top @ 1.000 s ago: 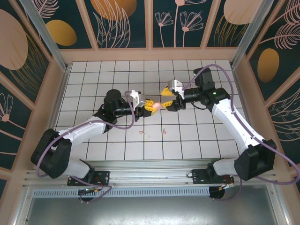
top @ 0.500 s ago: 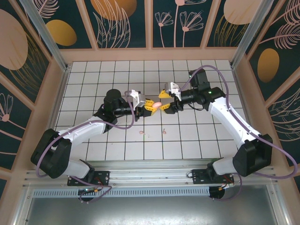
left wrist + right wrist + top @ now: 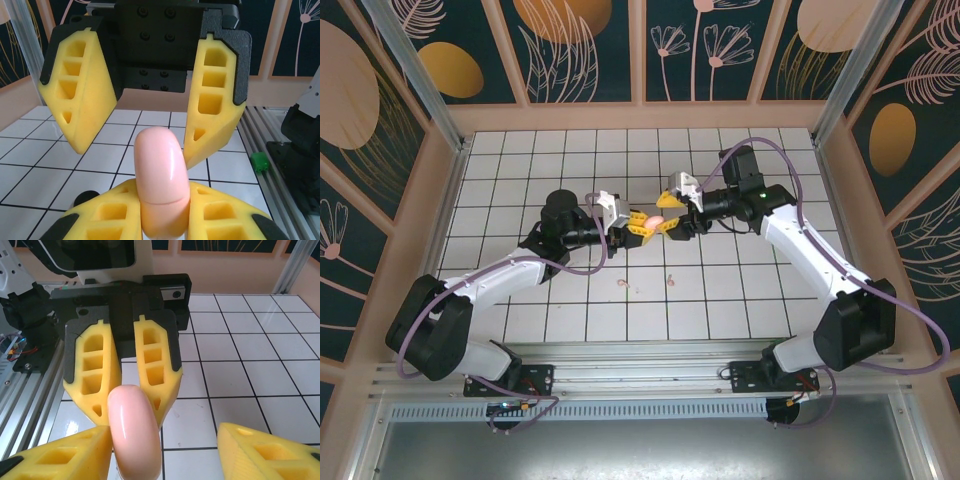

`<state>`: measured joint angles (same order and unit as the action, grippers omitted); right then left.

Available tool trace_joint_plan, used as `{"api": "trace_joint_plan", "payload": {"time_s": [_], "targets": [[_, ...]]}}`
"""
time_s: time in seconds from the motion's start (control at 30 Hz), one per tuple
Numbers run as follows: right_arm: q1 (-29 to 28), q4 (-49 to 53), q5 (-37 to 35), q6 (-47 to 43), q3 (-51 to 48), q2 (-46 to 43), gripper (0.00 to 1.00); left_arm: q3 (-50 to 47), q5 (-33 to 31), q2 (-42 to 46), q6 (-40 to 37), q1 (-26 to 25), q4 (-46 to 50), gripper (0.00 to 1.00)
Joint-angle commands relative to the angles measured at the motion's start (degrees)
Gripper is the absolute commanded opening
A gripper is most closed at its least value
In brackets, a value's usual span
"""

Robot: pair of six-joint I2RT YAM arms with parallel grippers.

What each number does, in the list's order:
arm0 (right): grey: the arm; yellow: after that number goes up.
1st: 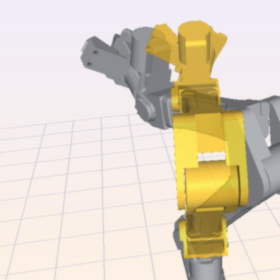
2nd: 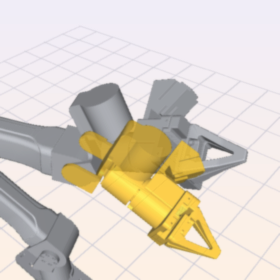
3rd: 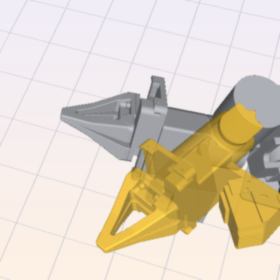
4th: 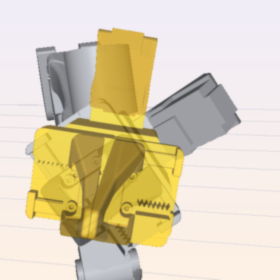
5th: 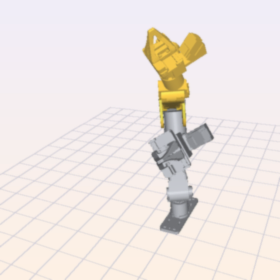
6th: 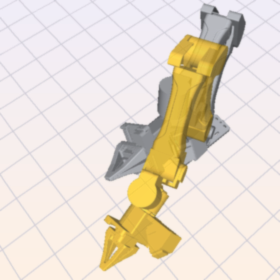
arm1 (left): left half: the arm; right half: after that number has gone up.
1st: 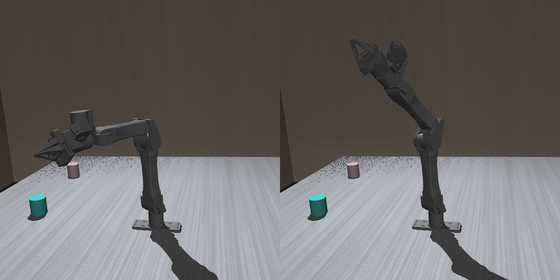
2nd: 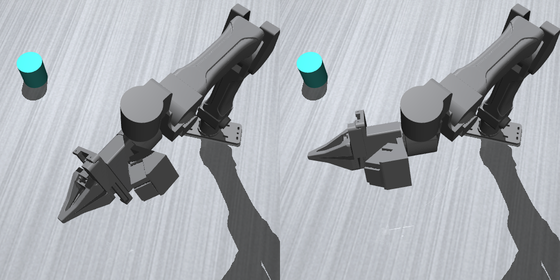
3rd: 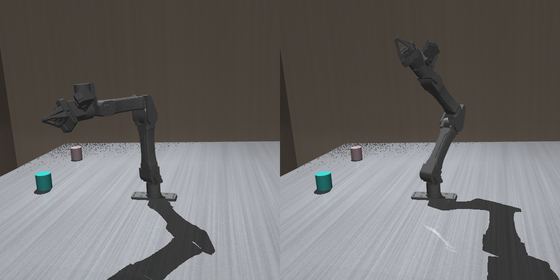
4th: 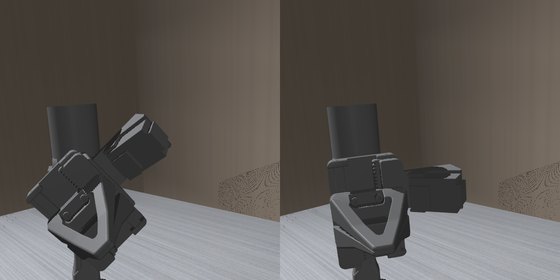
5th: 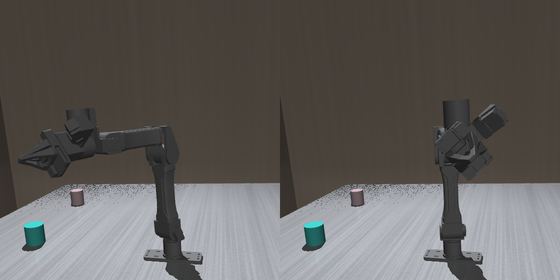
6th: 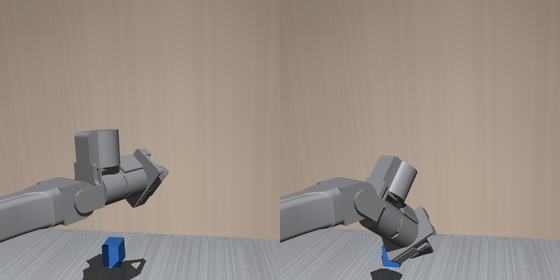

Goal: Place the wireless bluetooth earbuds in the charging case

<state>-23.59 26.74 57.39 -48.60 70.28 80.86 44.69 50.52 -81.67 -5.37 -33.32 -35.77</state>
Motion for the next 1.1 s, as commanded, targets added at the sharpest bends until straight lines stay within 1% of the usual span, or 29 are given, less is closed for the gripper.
{"api": "trace_joint_plan", "payload": {"time_s": [0.0, 0.43, 0.8, 0.97, 1.07], "targets": [[0.87, -5.08, 0.18, 3.14, 1.00, 0.09, 0.58, 1.36, 2.25, 1.05, -0.30, -0.27, -0.37, 0.14], [2.38, -6.59, 0.49, 6.04, 0.90, 0.30, 0.57, 1.54, 2.28, 1.07, -0.24, -0.29, -0.44, 0.13], [3.12, -8.88, -3.98, 10.60, 0.82, -0.09, 0.56, 1.43, 2.42, 0.98, 0.42, -0.33, -1.28, 0.13], [3.12, -9.16, -3.33, 10.89, 0.55, -0.32, 0.56, 0.99, 1.86, 0.57, 1.69, -0.31, -2.30, 0.13], [3.13, -8.65, -2.63, 10.85, 0.54, -0.46, 0.56, -0.03, 1.46, -0.09, 3.93, -0.32, -5.28, 0.13]]}}
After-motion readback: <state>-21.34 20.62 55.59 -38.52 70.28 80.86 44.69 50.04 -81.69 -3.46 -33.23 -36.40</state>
